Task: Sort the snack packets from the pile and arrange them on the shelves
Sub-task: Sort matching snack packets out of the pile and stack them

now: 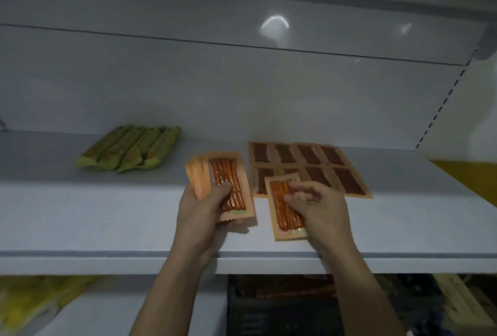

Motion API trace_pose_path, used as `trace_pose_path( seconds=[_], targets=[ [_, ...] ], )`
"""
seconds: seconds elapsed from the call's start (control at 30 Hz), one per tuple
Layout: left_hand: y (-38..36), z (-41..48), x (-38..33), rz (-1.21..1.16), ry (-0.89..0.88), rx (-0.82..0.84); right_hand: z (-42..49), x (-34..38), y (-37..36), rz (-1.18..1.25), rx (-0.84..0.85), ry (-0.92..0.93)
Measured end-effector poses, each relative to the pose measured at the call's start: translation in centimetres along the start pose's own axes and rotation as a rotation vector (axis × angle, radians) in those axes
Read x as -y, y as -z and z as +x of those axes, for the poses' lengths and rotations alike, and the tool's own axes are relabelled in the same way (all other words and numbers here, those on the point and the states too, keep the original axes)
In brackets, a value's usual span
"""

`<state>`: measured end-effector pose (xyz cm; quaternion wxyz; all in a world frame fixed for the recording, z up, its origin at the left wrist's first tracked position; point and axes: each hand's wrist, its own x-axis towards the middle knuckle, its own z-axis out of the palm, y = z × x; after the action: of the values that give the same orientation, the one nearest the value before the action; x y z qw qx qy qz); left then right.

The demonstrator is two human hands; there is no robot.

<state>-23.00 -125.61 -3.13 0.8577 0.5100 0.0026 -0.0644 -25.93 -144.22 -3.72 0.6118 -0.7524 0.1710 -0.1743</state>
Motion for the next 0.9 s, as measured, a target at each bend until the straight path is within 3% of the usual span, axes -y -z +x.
trace_pose_path(
  seconds=[0.1,0.23,0.4,0.53,0.73,0.9],
  targets=[
    [2.1,1.0,-0.8,0.036,-0.055,-0.059,-1.1,-0.4,-1.5,-0.075,0.035,-0.035],
    [2.7,1.5,-0.8,0.052,0.000,0.021,-1.4,0.0,-4.5,-0.218,-0.002,0.025],
    [3.3,1.7,-0.5,0.156,-0.012,0.040,-1.8,-0.6,-4.6,-0.614,-0.094,0.128],
    [3.3,2.0,-0.3,0.163,0.009,0.067,-1.9,-0.7,-4.3,-0.706,-0.106,0.154],
    [2.5,1.2,-1.0,0.135,0.035,0.107,-2.3,0.7,-4.2,-0.514,-0.154,0.213],
    [0.4,1.0,-0.9,0.110,0.088,0.200,-2.2,4.1,-4.7,0.001,0.129,0.138]
  ],
)
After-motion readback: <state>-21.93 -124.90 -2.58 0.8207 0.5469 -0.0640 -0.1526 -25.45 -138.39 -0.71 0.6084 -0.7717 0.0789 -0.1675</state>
